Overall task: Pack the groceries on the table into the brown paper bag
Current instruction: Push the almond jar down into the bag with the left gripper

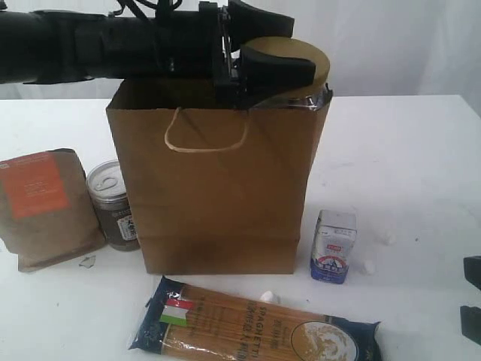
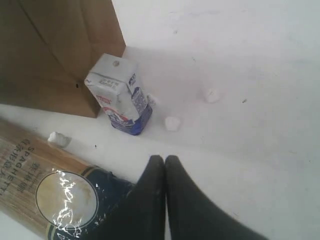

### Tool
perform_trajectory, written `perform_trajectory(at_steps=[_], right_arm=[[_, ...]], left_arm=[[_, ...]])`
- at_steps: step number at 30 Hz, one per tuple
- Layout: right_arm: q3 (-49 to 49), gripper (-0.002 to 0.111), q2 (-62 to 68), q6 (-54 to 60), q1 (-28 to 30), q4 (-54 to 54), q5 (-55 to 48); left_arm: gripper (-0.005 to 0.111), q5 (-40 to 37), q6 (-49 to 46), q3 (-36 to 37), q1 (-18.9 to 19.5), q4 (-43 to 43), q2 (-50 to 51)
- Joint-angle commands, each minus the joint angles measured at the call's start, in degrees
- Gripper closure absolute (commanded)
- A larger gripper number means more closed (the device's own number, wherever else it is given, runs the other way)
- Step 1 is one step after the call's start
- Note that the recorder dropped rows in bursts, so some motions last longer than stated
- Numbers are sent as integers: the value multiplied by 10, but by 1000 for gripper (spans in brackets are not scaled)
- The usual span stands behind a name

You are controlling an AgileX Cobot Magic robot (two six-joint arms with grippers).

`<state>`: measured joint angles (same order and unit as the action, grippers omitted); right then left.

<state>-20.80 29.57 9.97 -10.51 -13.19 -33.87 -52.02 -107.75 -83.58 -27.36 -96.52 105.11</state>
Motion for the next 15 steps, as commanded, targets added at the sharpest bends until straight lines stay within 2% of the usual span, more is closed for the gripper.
perform_trajectory(at_steps=[1,5,6,9,12,15], right_arm=[[2,108,1,1,3,-2,2],[2,108,1,1,3,-5,2],[2,108,1,1,3,-6,2],[2,108,1,1,3,-24,2],[2,108,1,1,3,-31,1],[2,108,1,1,3,-32,1]], left_arm=[[90,-30,-4,-4,-5,-34,-7],[60,-30,1,-4,-5,-34,-7],[50,-30,6,-4,-5,-34,-7],[31,-30,30,-4,-5,-34,-7],[21,-30,40,-4,-5,-34,-7],[19,-30,43,-4,-5,-23,-7]])
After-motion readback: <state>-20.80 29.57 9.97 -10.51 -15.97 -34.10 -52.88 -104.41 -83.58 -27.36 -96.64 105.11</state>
